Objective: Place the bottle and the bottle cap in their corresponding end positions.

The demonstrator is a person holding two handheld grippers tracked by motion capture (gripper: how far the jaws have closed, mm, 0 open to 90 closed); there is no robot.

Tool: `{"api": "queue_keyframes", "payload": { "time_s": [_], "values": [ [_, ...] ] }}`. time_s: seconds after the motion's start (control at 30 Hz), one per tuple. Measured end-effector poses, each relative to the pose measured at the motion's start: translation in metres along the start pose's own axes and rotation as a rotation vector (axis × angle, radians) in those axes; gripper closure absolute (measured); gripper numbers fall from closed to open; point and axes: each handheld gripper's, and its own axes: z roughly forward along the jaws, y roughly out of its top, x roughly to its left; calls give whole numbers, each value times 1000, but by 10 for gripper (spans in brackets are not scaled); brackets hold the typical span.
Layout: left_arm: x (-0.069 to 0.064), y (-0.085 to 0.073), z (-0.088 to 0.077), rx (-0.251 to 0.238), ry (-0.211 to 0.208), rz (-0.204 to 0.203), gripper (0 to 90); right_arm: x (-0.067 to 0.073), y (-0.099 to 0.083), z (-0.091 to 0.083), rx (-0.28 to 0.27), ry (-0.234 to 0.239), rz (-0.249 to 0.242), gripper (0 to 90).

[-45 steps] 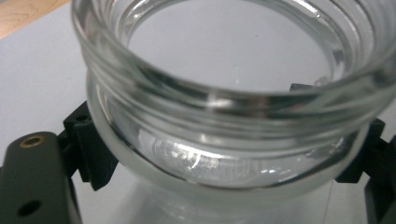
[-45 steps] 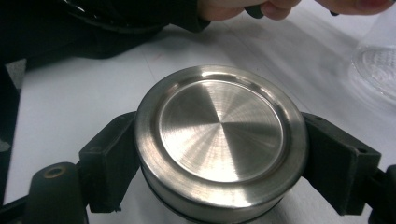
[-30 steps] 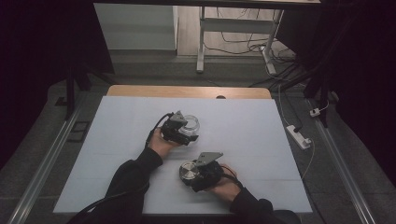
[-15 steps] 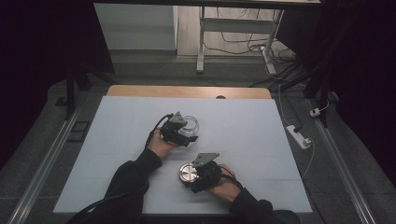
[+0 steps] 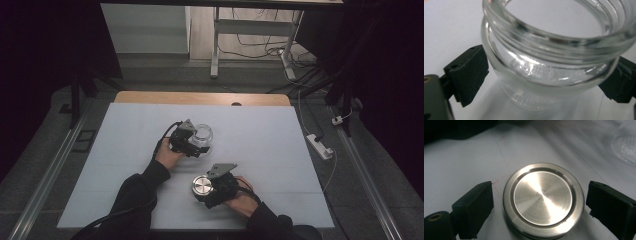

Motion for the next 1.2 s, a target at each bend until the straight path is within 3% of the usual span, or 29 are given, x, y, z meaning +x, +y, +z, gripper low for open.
{"api": "queue_keyframes", "payload": {
  "time_s": [0.23, 0.4, 0.57, 0.9, 1.2],
  "values": [
    [-1, 1, -9, 5, -30, -19, 8, 0, 3, -8, -37, -4, -2, 66],
    [-4, -1, -17, 23, -6, -12, 0, 1, 5, -15, -62, -5, -1, 63],
    [-5, -3, -24, 9, -6, -25, 0, 0, 5, -22, -85, -13, 7, 63],
    [-12, -9, -37, 2, -10, -45, 0, -3, 3, -30, -98, -7, 25, 62],
    [-23, -14, -50, -12, -12, -27, 0, -3, 3, -36, -100, 3, 35, 43]
  ]
}}
